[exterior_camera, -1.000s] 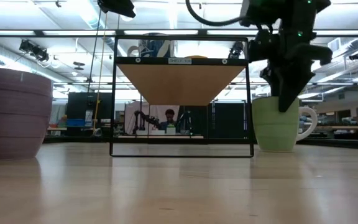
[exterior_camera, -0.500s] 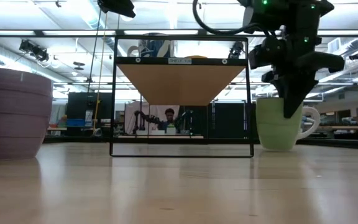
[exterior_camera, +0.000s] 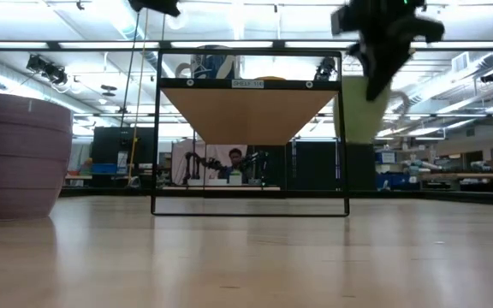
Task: Place coffee mugs
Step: Put the green mug on the shelf
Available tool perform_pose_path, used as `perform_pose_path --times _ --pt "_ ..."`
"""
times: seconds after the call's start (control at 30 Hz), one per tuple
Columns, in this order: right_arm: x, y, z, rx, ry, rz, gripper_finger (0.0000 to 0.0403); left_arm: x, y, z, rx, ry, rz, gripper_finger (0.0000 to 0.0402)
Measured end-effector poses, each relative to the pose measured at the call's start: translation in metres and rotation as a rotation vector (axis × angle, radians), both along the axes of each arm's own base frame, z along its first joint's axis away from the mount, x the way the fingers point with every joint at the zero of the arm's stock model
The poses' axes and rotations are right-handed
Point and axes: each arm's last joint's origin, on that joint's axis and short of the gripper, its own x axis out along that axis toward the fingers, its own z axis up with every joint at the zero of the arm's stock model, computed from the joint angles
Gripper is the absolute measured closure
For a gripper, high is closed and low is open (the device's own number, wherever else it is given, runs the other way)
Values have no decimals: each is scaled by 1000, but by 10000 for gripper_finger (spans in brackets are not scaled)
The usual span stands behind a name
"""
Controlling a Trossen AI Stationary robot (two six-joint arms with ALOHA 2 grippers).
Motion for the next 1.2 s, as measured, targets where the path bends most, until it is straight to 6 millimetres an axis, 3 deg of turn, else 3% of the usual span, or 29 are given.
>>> perform_pose_path --times 0.2,0.4,0.9,1.2 --pt "9 0 43 40 -139 59 370 -8 -5 10 -7 9 -21 205" --pt "21 -4 67 142 -314 103 370 -11 -6 9 -7 26 -21 205" --pt "90 -20 63 141 -217 187 369 -11 -5 8 11 42 -23 205" --pt "104 -42 52 134 -150 183 369 -13 -5 7 11 66 -23 205"
